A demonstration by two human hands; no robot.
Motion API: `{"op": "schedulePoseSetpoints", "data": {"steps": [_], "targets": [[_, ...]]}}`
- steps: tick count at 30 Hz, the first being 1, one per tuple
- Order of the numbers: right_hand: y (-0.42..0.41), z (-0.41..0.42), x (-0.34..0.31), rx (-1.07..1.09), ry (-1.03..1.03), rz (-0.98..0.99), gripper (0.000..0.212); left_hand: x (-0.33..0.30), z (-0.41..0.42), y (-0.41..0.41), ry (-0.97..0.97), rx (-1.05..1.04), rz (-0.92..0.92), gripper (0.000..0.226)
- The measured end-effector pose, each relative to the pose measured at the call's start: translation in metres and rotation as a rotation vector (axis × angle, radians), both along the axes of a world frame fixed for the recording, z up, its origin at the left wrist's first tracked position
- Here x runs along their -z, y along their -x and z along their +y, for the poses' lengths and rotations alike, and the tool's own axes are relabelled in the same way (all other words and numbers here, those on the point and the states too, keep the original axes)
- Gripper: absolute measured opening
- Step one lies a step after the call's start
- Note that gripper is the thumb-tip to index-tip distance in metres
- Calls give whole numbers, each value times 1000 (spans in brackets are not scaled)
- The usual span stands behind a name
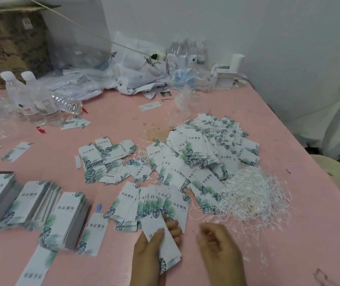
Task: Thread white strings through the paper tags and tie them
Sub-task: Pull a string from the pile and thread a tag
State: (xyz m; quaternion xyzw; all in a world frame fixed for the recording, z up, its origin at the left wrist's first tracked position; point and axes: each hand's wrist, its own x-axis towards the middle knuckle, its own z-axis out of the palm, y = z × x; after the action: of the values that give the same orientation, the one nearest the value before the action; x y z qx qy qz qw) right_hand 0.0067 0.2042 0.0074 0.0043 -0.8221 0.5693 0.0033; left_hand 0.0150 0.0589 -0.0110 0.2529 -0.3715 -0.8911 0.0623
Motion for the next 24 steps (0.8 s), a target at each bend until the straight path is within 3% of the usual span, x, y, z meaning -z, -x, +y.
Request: {"op": "schedulePoseSetpoints", "data": {"steps": [2, 5, 9, 21, 24], "targets": [[18, 26, -2, 140, -172, 40, 32, -2, -3, -1, -9, 13, 33, 44], [38, 49, -11, 28, -395, 14, 28, -7, -4, -1, -22, 30, 51, 48], [51, 49, -13, -72, -396, -4, 29, -9, -4, -1, 6, 47, 91, 48], [60, 43, -26, -242, -808, -34, 15, -11, -7, 0, -46, 15, 23, 30], [58, 42, -26, -238, -754, 12, 17, -14, -6, 0, -32, 2, 36, 30]]}}
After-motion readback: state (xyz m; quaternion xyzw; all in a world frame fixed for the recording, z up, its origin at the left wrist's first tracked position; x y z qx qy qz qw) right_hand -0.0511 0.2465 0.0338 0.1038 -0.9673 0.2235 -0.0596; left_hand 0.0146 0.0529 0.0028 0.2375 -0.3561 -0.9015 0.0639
